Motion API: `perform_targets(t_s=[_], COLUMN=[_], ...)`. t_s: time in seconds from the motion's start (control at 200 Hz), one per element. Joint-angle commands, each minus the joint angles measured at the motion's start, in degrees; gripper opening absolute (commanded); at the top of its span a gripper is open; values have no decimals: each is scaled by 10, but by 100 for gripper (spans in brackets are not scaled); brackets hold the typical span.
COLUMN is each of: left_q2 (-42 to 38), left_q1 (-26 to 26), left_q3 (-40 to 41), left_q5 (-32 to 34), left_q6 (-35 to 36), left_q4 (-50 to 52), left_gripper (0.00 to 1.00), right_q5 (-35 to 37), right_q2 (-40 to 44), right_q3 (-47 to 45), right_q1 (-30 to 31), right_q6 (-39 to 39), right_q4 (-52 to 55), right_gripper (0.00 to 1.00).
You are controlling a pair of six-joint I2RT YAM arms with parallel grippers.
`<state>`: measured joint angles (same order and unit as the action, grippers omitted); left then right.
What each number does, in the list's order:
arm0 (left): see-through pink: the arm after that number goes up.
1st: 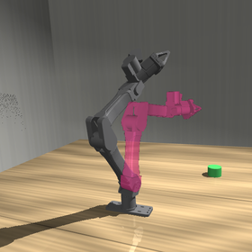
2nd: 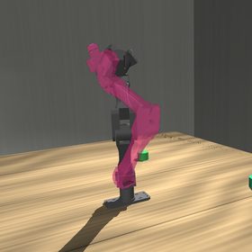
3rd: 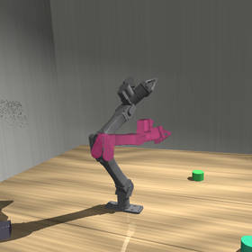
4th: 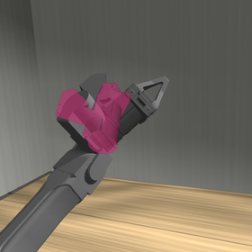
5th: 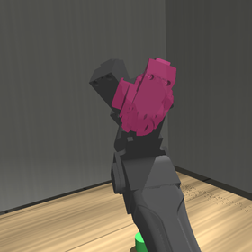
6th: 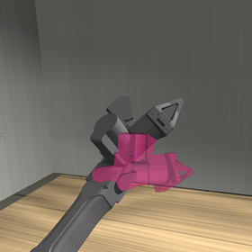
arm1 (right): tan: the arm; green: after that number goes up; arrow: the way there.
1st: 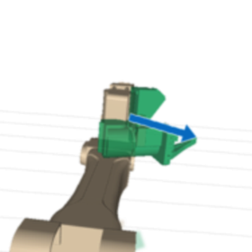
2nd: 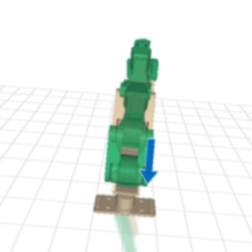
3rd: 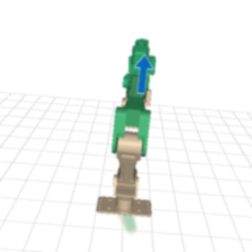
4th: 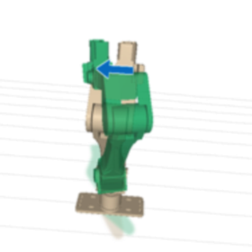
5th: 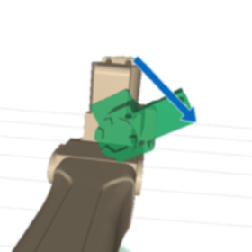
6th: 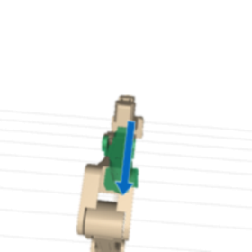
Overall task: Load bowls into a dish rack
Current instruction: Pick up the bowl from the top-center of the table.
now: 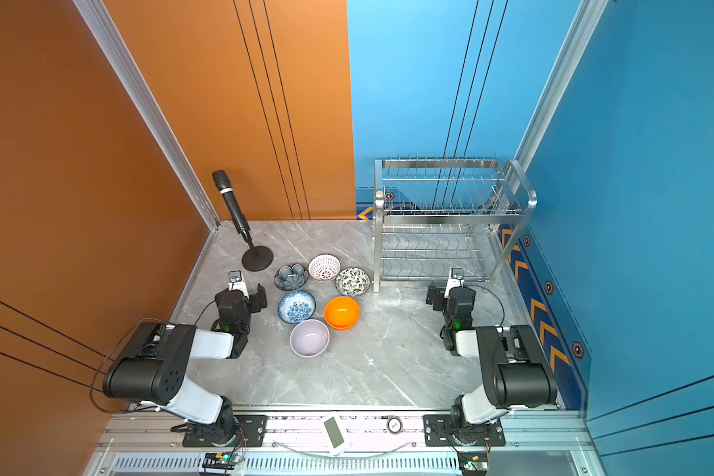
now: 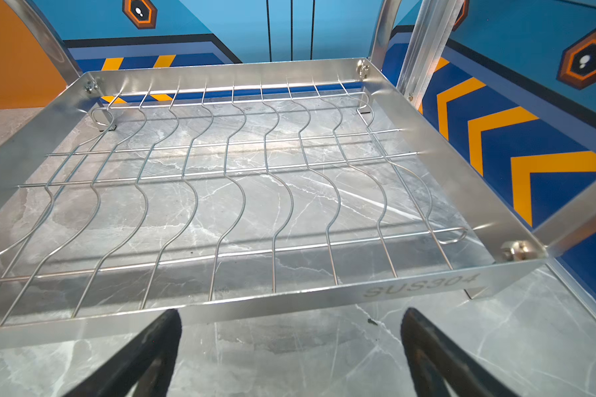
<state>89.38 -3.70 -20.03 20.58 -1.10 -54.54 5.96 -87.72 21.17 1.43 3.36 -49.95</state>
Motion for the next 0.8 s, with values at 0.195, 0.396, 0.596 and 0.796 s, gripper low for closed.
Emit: perform_targets(t_s=[0.195, 0.396, 0.596, 0.796], left_q2=[3, 3, 4, 3], left_q1=[-5, -5, -5, -4], left_q3=[-8, -8, -9, -8], left_q5=[-4, -5, -6, -6], left_q6=[3, 4, 4, 4], left_q4=[-2, -2, -2, -2], left_gripper=[97, 97, 97, 97], right_q5=[-11, -11, -12, -11], right_q2=[-1, -1, -1, 0], right_q3=[12, 12, 12, 13], right_q1=[-4, -4, -3, -5], right_q6=[-5, -4, -4, -4], right_q4=[13, 13, 13, 14], right_gripper=[100, 100, 100, 100])
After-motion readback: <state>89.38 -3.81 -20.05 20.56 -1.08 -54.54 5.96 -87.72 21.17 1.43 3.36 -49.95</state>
